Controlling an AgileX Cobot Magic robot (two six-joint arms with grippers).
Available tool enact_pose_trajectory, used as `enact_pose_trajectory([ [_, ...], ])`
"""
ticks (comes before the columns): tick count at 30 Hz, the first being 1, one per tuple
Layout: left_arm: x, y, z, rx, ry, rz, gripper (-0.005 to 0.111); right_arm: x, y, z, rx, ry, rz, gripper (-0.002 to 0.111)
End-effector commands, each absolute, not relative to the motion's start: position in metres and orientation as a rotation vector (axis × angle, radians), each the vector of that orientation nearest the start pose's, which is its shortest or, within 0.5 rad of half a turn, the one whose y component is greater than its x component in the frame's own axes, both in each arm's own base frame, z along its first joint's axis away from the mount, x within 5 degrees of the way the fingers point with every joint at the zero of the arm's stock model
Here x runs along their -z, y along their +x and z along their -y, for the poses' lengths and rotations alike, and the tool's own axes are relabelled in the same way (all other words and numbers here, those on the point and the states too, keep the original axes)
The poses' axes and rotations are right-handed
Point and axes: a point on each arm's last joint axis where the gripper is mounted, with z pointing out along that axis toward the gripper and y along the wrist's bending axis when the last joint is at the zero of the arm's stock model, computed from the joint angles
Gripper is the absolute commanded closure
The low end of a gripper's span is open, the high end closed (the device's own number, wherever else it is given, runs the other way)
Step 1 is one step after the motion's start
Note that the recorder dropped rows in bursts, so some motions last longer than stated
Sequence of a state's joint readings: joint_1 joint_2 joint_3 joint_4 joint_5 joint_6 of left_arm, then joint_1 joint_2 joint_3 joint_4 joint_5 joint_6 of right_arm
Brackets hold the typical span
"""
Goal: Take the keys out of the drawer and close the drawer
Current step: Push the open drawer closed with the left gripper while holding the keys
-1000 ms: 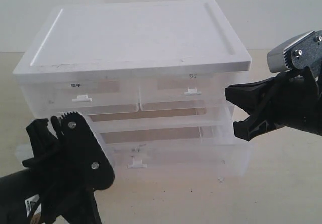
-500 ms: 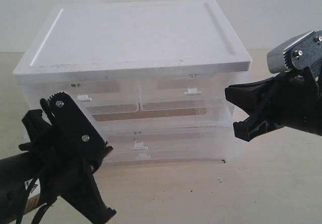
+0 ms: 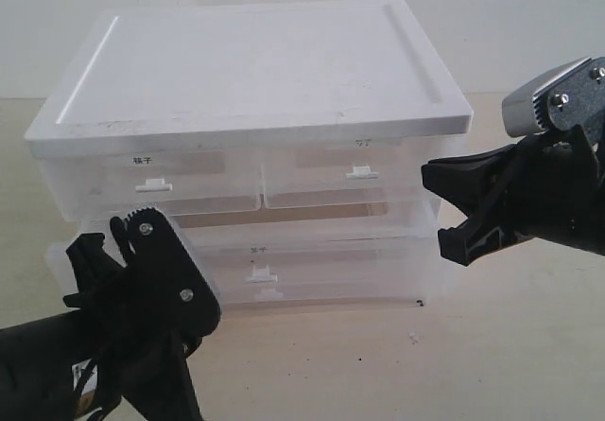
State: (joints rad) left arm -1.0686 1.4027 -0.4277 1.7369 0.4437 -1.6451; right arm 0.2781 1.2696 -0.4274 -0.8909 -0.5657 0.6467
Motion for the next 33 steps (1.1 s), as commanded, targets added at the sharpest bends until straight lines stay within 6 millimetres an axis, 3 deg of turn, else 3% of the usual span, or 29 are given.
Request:
enact_pose_trajectory([
  [1,-0.159,0.149,0.174,-0.162,1.076,-2.001,0.102,-0.219,0.209,-0.098,-0.494,-0.695,-1.809,0.108],
  [6,-0.161,0.163,0.179,-0.296,1.001,-1.96,0.102,-0.219,0.209,-0.098,-0.494,-0.695,-1.809,0.108],
  [14,-0.173,0.181,0.204,-0.286,0.979,-1.921,0.102,-0.219,0.209,-0.098,-0.496,-0.695,-1.807,0.108],
  [22,-0.17,0.193,0.199,-0.296,0.946,-1.96,0.102,-0.219,0.209,-0.098,-0.496,-0.695,-1.807,0.108],
  [33,-0.173,0.194,0.197,-0.328,0.899,-1.948,0.102,-0.219,0.209,-0.098,-0.495,-0.697,-1.807,0.108],
])
